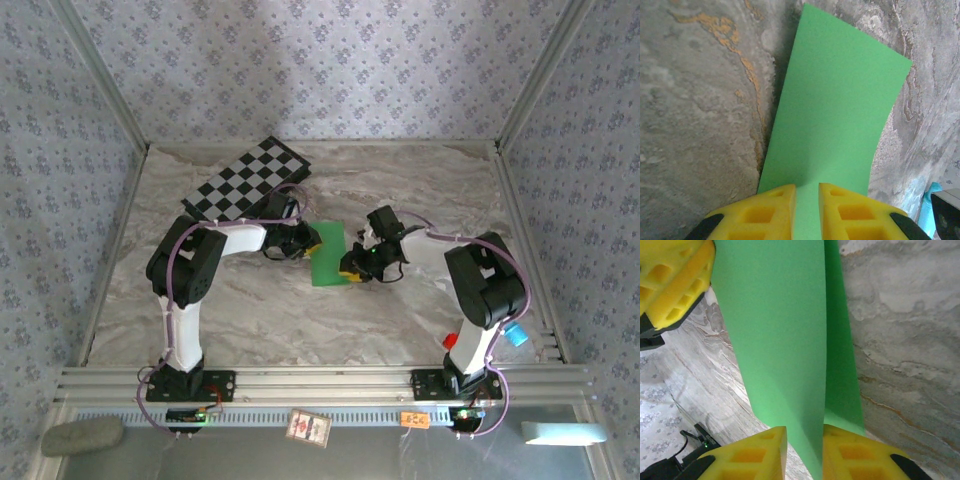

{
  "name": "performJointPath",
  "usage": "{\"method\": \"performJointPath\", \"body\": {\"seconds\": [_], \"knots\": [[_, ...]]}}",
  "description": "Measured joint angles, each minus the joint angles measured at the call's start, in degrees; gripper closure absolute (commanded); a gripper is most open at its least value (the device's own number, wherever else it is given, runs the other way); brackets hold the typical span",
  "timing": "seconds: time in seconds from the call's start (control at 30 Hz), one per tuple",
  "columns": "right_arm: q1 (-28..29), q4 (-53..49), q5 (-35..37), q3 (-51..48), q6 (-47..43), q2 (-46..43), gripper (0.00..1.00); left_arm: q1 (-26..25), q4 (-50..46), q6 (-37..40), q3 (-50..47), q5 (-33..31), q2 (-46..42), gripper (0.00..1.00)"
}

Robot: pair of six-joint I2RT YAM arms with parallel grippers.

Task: Fold a paper plane with a square sheet of paper (pick it up from the middle)
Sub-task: Fold the triangle a second time at the center of the table.

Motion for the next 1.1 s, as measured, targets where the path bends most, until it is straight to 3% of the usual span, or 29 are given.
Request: {"method": "performJointPath", "body": {"seconds": [0.43,0.6,1.1], "knots": [[-0.9,-0.8,-0.2,-0.4,0.9,-0.8,0.96,0.0,-0.6,0.4,0.4,0.8,0.0,0.78],[-1.0,-4.1,-0.1,0.2,-0.1,-0.8,0.98,0.1,-0.4,0.5,0.4,1.5,-0.4,0.74],[-1.5,-10.1,0.0,4.7,-3.1,-0.8,0.98,0.5,-3.1,1.2,3.7,1.2,1.9,0.86]]}}
